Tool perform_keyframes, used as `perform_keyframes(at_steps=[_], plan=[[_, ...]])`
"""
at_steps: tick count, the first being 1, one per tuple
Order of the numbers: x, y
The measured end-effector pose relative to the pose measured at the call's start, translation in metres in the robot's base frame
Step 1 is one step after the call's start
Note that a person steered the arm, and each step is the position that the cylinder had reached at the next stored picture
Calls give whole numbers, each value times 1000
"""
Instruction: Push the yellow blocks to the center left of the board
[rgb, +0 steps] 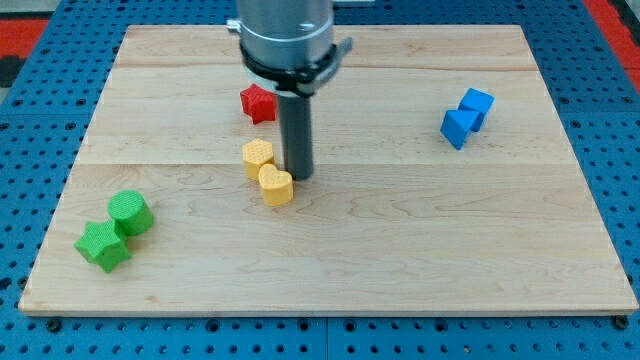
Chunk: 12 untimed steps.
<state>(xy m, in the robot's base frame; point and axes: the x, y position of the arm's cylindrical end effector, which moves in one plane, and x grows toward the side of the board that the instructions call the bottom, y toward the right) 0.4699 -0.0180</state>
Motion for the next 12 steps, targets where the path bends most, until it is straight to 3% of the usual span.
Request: perform_keyframes(at_steps=[1, 2, 6, 8, 12], plan=[[38, 0], [25, -42], [-126, -59], [-47, -26], [-132, -190]])
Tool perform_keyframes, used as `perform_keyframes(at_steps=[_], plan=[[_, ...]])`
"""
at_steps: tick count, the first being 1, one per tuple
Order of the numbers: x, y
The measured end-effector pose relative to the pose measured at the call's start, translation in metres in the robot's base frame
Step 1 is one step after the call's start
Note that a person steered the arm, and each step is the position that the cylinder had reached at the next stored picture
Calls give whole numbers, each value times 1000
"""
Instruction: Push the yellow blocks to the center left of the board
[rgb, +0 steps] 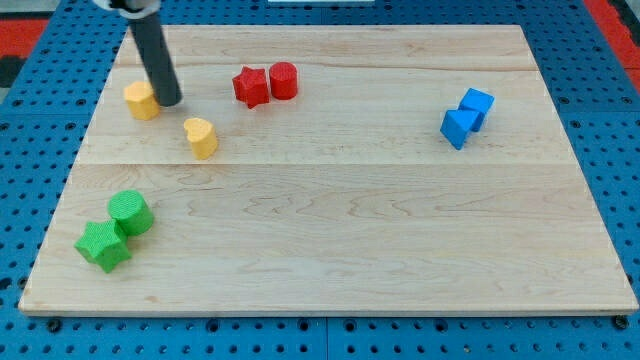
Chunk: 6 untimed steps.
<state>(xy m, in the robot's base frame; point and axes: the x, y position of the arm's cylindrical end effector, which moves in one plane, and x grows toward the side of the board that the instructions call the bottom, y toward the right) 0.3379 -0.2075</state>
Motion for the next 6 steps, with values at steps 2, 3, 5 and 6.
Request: perform_keyframes(at_steps=[2, 3, 5, 6], plan=[[18, 65], [65, 97], [101, 73], [64, 42]])
